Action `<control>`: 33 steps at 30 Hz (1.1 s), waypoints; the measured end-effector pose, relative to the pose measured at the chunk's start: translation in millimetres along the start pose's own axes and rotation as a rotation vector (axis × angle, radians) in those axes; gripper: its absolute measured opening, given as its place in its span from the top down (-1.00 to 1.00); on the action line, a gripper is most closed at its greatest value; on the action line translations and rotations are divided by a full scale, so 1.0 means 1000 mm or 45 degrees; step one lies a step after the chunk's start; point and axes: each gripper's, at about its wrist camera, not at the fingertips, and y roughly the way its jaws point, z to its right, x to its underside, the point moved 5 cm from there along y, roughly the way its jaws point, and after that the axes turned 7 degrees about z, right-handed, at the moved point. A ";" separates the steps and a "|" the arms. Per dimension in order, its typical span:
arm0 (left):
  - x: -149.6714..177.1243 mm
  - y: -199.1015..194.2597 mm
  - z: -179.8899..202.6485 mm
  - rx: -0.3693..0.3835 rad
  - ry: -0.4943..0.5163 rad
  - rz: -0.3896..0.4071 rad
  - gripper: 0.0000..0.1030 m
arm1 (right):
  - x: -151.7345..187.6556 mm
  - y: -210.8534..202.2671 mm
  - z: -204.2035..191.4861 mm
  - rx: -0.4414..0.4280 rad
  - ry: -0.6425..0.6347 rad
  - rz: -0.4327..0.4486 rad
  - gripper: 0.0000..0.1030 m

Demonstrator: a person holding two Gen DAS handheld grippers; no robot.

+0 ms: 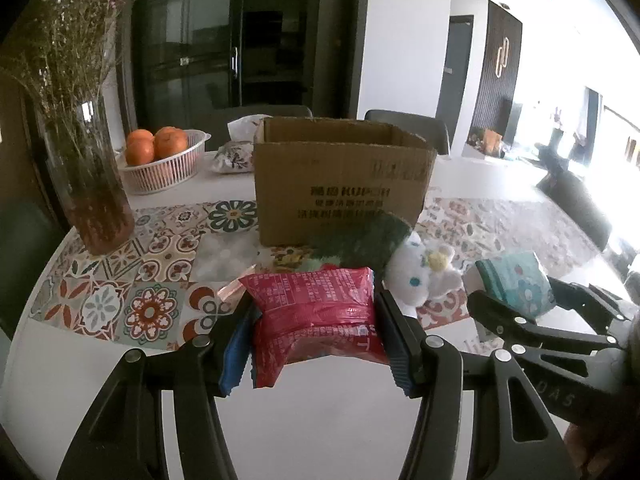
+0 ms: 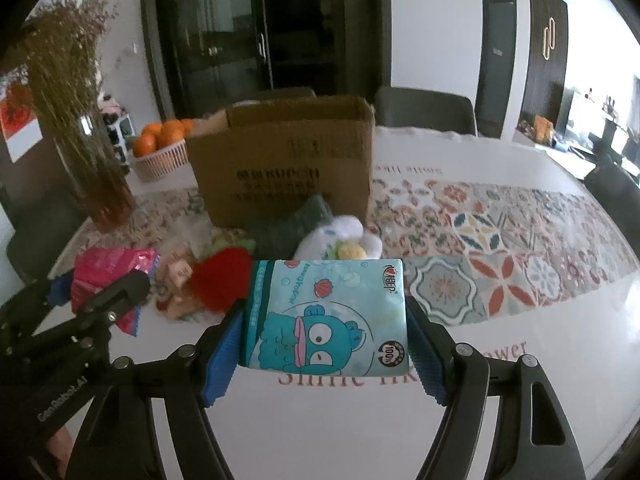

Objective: Organize soft objects
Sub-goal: 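Carry the tissue pack and candy packet over the cardboard box with both tools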

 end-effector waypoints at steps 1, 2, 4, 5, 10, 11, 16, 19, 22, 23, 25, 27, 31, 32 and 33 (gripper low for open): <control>-0.002 -0.001 0.000 -0.003 -0.007 0.005 -0.11 | -0.003 -0.001 0.000 -0.004 0.000 0.010 -0.46; -0.005 -0.002 0.000 -0.012 -0.011 0.009 -0.11 | -0.006 -0.003 0.000 -0.011 0.000 0.023 -0.46; -0.010 -0.004 0.001 -0.020 -0.015 0.025 -0.11 | -0.012 -0.005 0.000 -0.024 -0.007 0.046 -0.46; -0.015 -0.004 0.001 -0.030 -0.017 0.030 -0.11 | -0.016 -0.006 0.000 -0.030 -0.010 0.059 -0.46; -0.033 -0.005 0.010 -0.043 -0.011 0.048 -0.11 | -0.034 -0.011 0.005 -0.058 -0.007 0.132 -0.46; -0.037 -0.006 0.012 -0.053 -0.005 0.054 -0.11 | -0.039 -0.011 0.007 -0.072 0.001 0.149 -0.46; -0.056 -0.003 0.016 -0.078 -0.029 0.071 -0.11 | -0.063 -0.006 0.016 -0.117 0.025 0.172 -0.46; -0.067 0.001 0.015 -0.096 -0.045 0.093 -0.11 | -0.079 -0.004 0.018 -0.127 0.002 0.190 -0.46; -0.078 0.007 0.015 -0.100 -0.049 0.110 -0.11 | -0.092 0.000 0.017 -0.138 -0.015 0.196 -0.46; -0.079 0.009 0.014 -0.096 -0.049 0.110 -0.11 | -0.096 0.001 0.017 -0.141 -0.018 0.202 -0.46; -0.085 0.014 0.013 -0.071 -0.050 0.106 -0.11 | -0.104 0.005 0.018 -0.136 -0.016 0.212 -0.46; -0.091 0.020 0.012 -0.069 -0.038 0.104 -0.11 | -0.110 0.008 0.017 -0.139 -0.011 0.214 -0.46; -0.103 0.031 0.009 -0.059 -0.015 0.101 -0.11 | -0.122 0.016 0.015 -0.126 -0.010 0.219 -0.46; -0.106 0.033 0.009 -0.059 -0.008 0.100 -0.11 | -0.126 0.020 0.014 -0.122 -0.012 0.219 -0.46; -0.109 0.037 0.008 -0.058 0.001 0.097 -0.11 | -0.128 0.022 0.015 -0.119 -0.012 0.215 -0.46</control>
